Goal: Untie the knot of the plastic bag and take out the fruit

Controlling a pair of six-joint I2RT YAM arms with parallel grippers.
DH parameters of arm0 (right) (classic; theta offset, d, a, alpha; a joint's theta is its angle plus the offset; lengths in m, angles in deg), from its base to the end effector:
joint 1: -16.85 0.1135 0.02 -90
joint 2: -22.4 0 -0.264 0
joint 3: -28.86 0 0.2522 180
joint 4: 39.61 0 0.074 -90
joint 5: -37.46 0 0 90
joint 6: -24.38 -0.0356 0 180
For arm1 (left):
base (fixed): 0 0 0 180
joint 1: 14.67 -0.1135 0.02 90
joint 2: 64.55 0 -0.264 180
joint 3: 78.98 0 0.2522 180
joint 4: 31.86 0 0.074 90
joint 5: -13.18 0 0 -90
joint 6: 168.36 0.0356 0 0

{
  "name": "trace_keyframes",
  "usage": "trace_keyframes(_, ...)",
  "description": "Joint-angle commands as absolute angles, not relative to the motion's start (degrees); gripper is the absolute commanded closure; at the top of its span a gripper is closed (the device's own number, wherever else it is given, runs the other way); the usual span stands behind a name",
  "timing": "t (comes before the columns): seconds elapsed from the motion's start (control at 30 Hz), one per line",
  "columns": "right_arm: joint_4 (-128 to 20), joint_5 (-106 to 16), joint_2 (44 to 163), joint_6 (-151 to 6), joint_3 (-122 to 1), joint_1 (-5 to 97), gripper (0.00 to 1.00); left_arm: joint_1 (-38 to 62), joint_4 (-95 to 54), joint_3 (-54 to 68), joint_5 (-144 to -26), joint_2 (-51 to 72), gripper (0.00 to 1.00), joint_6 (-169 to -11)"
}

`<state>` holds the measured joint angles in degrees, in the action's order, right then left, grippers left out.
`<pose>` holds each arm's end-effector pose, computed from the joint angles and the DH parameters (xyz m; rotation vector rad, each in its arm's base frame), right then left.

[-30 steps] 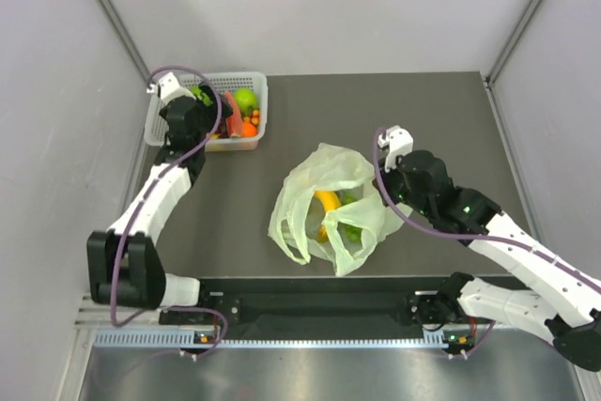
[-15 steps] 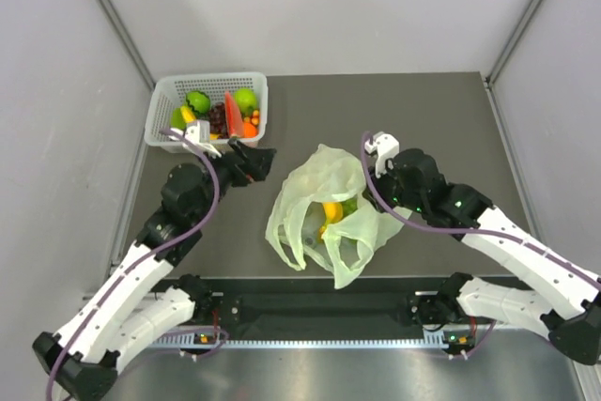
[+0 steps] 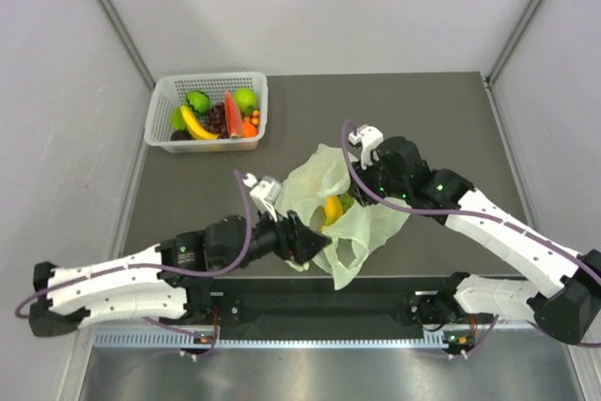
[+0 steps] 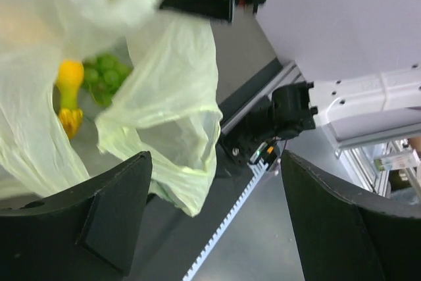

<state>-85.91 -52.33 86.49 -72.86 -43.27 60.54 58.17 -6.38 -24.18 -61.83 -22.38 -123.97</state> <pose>0.1738 0.1662 0.3184 -0.7161 2.1682 0.4799 0.0608 -0.1656 0.3218 0.2611 1.9506 -1.2095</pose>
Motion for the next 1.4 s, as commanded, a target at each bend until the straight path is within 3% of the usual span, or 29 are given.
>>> trace_keyframes(0.0, -83.17, -51.14, 88.31, -72.82, -47.74, 59.66, 0.63, 65.82, -5.53, -25.05, -48.73, -16.42, 0.17, -129.07)
trace_keyframes(0.27, -85.45, -52.19, 88.14, -72.47, -48.8, 59.66, 0.65, 73.31, -5.98, -21.19, -33.49, -2.87, 0.18, -136.54)
trace_keyframes(0.5, -87.56, -53.68, 85.68, -70.98, -47.31, 59.66, 0.89, 73.49, -16.76, -22.4, -28.04, -1.88, 0.21, -137.51)
trace_keyframes(0.63, -88.09, -53.86, 84.98, -70.45, -47.04, 59.66, 0.94, 73.49, -26.62, -27.67, -27.25, -4.25, 0.28, -137.6)
trace_keyframes(0.8, -88.44, -53.25, 84.54, -70.19, -46.25, 59.66, 1.0, 73.49, -26.2, -26.9, -21.82, -3.47, 0.34, -139.79)
trace_keyframes(0.97, -88.79, -52.72, 84.19, -70.01, -46.25, 59.74, 1.0, 72.88, -26.98, -26.02, -13.63, 0.22, 0.36, -138.92)
trace_keyframes(1.03, -89.23, -52.72, 84.1, -69.92, -46.43, 59.66, 1.0, 70.69, -21.66, -23.3, -15.01, 1.8, 0.36, -141.28)
trace_keyframes(1.37, -89.94, -50.43, 83.75, -69.4, -46.34, 59.83, 1.0, 62.07, -22.93, -21.18, -19.5, 11.29, 0.33, -141.56)
